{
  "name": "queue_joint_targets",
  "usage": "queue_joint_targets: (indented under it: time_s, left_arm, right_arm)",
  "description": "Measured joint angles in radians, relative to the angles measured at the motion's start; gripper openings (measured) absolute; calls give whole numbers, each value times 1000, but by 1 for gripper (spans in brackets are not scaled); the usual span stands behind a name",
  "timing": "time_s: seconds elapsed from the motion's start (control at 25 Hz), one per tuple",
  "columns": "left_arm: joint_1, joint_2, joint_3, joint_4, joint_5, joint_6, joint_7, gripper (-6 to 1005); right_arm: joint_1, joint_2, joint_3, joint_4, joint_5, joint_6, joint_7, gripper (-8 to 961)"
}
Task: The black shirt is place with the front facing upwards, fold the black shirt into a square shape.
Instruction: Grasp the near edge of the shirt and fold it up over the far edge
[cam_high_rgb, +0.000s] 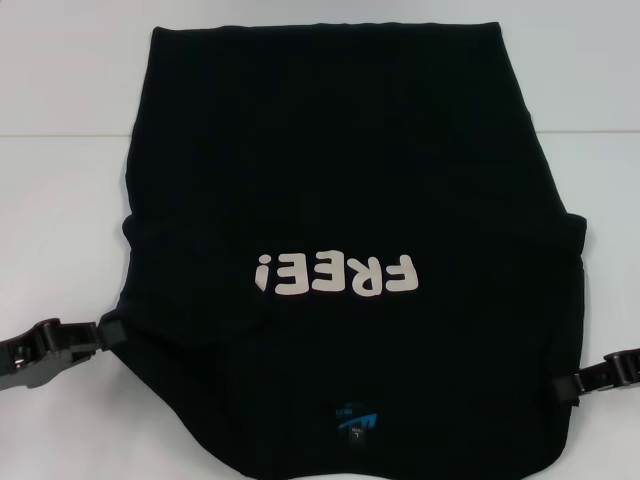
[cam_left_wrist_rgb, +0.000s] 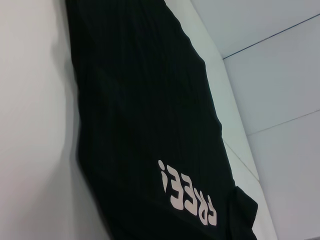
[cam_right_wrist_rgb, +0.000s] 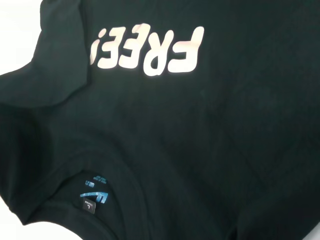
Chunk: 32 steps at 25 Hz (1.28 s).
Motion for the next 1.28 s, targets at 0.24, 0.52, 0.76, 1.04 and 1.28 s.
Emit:
queue_joint_targets:
  time_s: [0.24,0.52,0.76,1.04,1.28]
  left_arm:
    - [1,0,2,0,0,0,2,29]
    - [-1,2,12,0,9,24,31,29]
    - [17,7,25,39,98,166,82,29]
    - [70,-5,26,112,156,302,98,29]
    - [45,3,3,84,121,297,98,29]
  right_arm:
    - [3,3,-6,2,-4,3,-1,164]
    - [-10,-3,-2,-1,-4,-10,-1,90]
    - [-59,-27,-1,-35,-5,-93,-2,87]
    - [-134,-26,6,-117,-1,-192,-14,90]
    - [-124,-14,98,-115,47,-218,-61,93]
